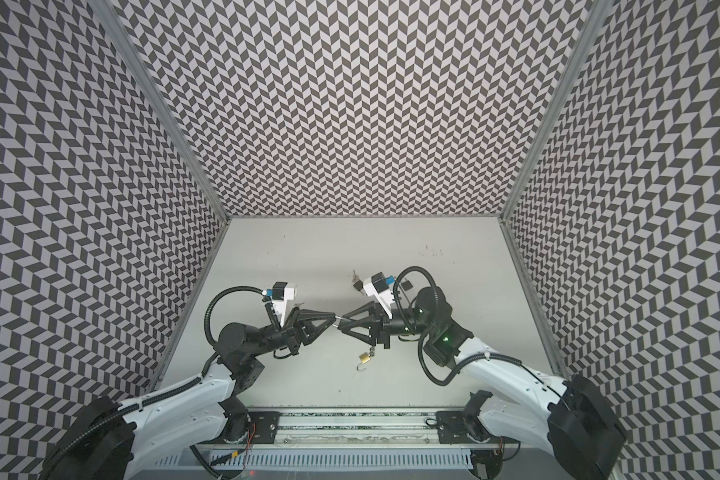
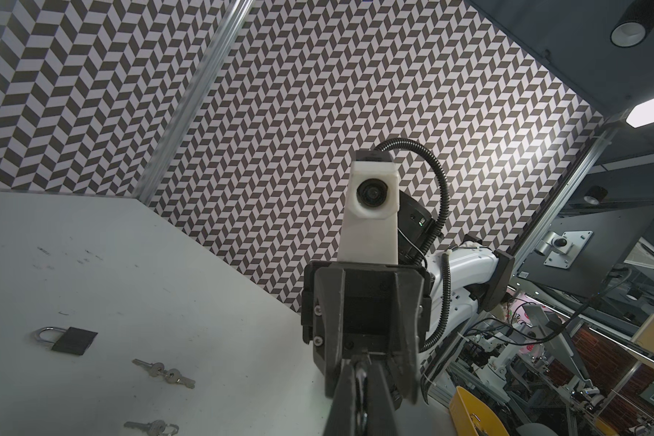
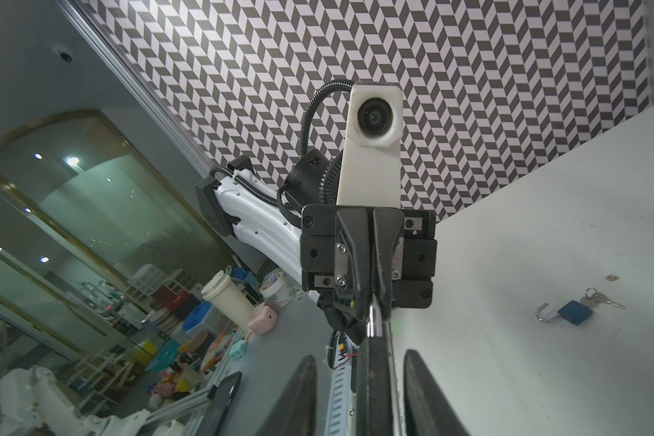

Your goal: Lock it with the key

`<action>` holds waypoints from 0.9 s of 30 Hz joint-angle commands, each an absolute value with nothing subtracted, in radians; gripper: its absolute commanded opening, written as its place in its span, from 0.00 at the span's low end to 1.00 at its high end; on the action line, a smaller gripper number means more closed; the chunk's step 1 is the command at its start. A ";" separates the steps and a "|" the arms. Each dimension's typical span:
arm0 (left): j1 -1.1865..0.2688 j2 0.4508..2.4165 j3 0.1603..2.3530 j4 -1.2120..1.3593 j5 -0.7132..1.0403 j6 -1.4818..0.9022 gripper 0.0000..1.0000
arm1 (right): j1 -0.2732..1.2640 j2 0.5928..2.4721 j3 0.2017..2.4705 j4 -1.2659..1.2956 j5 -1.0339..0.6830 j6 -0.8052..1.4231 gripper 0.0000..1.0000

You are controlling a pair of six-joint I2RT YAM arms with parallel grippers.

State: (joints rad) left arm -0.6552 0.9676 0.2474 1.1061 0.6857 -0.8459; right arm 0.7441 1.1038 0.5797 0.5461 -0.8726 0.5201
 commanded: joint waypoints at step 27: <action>-0.895 0.987 0.535 0.247 -0.022 -0.431 1.00 | 0.507 1.202 0.505 0.245 -0.177 0.510 0.00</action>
